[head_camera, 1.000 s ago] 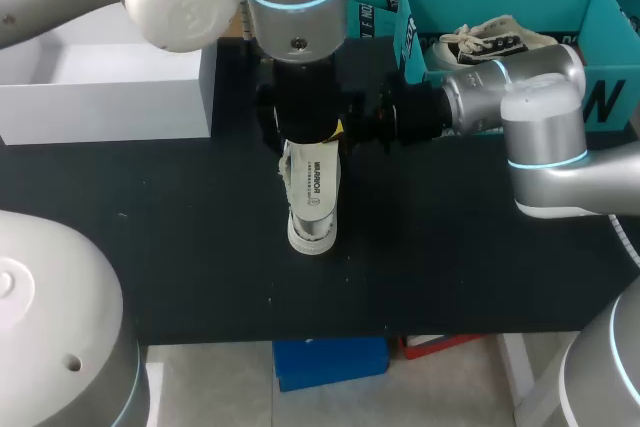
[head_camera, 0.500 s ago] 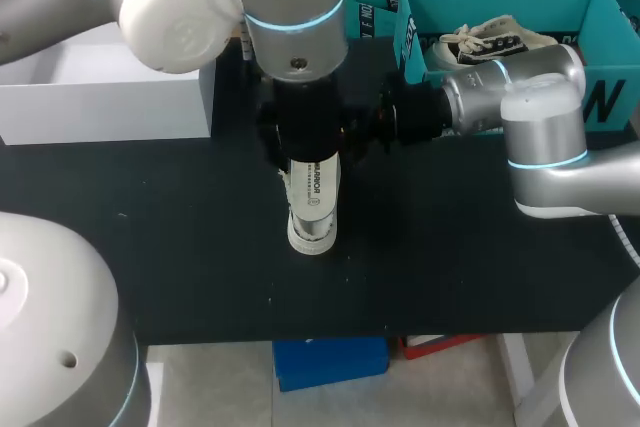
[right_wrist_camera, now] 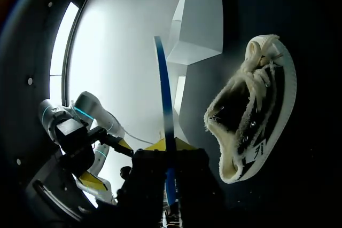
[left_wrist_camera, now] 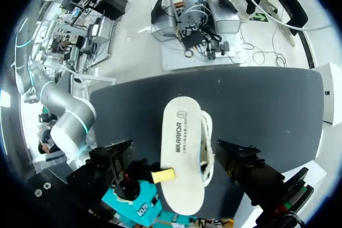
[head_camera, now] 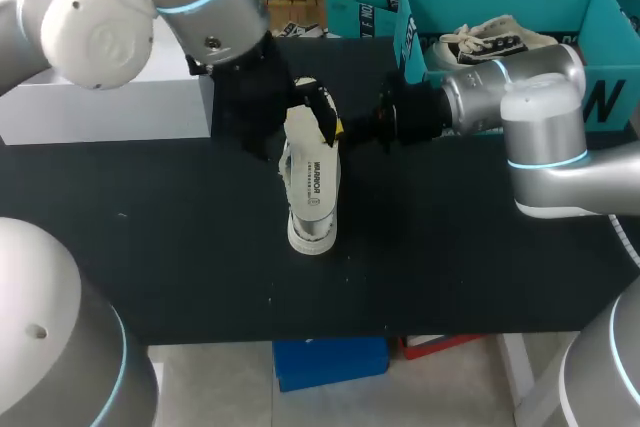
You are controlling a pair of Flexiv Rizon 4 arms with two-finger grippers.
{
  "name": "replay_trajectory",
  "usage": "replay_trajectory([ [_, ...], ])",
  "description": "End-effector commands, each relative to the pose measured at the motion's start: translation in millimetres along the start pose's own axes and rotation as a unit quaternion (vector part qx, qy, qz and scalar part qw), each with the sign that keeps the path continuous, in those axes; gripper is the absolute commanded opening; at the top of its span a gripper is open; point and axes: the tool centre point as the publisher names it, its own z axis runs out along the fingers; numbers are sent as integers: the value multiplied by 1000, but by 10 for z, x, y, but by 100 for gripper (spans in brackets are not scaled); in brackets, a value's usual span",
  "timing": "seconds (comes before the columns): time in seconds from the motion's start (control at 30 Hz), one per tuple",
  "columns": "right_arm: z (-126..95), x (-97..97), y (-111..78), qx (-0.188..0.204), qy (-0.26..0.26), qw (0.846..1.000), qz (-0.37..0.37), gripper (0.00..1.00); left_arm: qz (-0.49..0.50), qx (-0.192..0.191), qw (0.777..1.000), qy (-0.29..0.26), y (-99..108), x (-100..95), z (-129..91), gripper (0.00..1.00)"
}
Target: Take the shoe out of the shoebox, open the shoe tongue, remove and reinsert the insole, then place the shoe into the shoebox
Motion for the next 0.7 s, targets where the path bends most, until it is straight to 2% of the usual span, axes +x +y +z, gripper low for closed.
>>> replay_trajectory([
  [0.03, 10, -8, 3, 0, 0, 1000, 0, 0, 4, 4, 950, -312, 25, 354, -41, 100],
  [0.13, 10, -8, 3, 0, 0, 1000, 0, 0, 4, -3, 939, -344, 59, 406, -48, 100],
  [0.2, 10, -8, 3, 0, 0, 1000, 0, 0, 2, 4, 922, -387, 89, 470, -48, 100],
  [0.3, 10, -8, 3, 0, 0, 1000, 0, 0, -2, 5, 906, -422, 114, 531, -33, 100],
  [0.7, 10, -8, 3, 0, 0, 1000, 0, 0, -14, 10, 863, -506, 178, 660, 60, 100],
])
